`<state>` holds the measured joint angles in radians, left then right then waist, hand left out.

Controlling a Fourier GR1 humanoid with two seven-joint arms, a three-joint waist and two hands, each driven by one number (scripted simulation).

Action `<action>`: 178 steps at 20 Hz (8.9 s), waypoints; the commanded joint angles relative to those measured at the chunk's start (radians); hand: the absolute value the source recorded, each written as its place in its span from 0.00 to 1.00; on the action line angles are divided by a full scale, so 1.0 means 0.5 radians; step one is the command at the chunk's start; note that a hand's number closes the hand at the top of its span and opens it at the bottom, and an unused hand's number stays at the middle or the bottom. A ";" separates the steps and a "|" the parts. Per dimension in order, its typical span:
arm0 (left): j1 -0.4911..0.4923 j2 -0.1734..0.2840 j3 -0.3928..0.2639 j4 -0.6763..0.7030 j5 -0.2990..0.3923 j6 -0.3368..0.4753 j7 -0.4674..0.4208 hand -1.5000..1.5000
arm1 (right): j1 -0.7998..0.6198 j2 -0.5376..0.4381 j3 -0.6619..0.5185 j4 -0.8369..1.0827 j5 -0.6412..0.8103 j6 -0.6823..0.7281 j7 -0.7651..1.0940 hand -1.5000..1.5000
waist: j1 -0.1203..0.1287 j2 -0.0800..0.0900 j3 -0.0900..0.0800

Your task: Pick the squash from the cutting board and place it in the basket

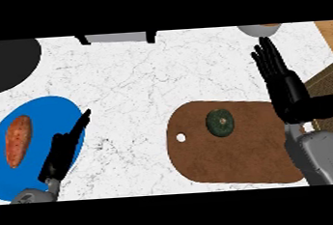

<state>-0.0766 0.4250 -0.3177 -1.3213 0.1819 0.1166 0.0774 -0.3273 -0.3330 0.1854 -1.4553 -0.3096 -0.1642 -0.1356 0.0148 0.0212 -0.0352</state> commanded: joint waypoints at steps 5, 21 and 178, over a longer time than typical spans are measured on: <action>0.170 -0.121 0.167 0.072 0.169 0.138 0.138 0.50 | -0.325 0.193 -0.110 -0.018 0.135 -0.400 0.056 1.00 | 0.004 -0.042 0.069; 0.344 -0.087 0.176 -0.037 0.217 0.169 0.266 0.50 | -0.962 0.136 0.659 0.763 1.575 -0.852 1.315 0.00 | -0.083 -0.116 0.043; 0.541 -0.241 0.470 -0.250 -0.001 -0.040 0.345 0.50 | 0.377 -0.637 -0.604 -1.783 1.291 0.126 2.107 1.00 | -0.090 -0.048 0.074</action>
<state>0.1638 0.2957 -0.0795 -1.5081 0.1954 0.1002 0.2303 -0.1182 -0.6202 0.0330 -2.3070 0.5973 -0.1607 0.9230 -0.0345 -0.0104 0.0080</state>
